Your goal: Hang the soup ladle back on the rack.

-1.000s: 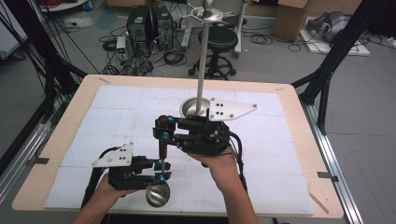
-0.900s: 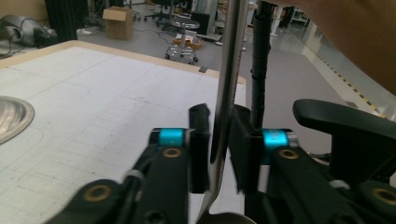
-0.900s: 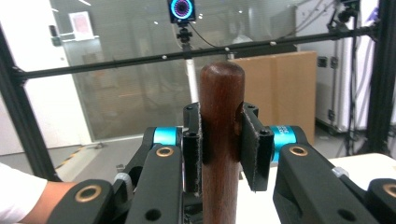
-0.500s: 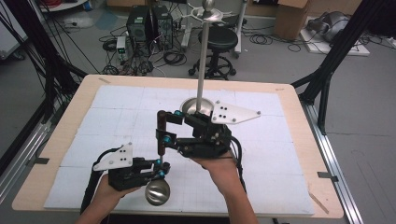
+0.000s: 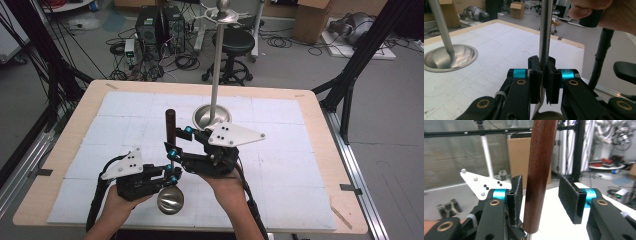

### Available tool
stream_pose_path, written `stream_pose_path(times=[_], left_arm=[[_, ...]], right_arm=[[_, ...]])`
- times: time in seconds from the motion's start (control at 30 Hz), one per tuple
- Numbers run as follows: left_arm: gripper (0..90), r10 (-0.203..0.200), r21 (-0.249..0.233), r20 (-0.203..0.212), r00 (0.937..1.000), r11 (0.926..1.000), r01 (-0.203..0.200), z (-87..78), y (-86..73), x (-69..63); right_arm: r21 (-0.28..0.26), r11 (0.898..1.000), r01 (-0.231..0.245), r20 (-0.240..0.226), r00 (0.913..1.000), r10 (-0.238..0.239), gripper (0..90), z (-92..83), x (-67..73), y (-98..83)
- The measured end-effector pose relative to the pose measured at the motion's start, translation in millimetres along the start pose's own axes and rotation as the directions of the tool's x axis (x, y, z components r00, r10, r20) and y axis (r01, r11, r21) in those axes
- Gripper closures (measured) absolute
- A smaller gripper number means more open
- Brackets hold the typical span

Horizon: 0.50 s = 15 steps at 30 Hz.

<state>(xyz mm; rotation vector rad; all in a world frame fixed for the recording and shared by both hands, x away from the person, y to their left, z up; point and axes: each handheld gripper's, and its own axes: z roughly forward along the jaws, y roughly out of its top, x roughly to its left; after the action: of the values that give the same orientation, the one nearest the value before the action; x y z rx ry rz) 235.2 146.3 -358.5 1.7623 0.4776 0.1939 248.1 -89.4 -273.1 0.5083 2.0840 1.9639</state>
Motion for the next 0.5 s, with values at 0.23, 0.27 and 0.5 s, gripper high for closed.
stream_pose_path(times=[0.23, 0.27, 0.5], left_arm=[[83.8, 0.000, 0.011, -0.012, 0.9999, 0.9999, 0.000, 5.8, 1.3, -0.7], [83.8, -0.004, 0.011, -0.014, 0.9999, 0.9999, 0.004, 6.3, 1.2, -0.4], [79.4, -0.035, -0.012, 0.038, 0.9987, 0.9993, 0.036, 5.5, 0.7, 4.2]], right_arm=[[0.004, 1.000, -0.017, -0.006, 0.9998, 0.017, 63.3, 1.4, -4.3, -0.4], [0.001, 1.000, -0.021, -0.015, 0.9997, 0.021, 67.4, 1.7, -5.3, -0.4], [0.013, 0.999, -0.044, -0.088, 0.9951, 0.045, 72.3, 3.4, -10.6, 0.7]])
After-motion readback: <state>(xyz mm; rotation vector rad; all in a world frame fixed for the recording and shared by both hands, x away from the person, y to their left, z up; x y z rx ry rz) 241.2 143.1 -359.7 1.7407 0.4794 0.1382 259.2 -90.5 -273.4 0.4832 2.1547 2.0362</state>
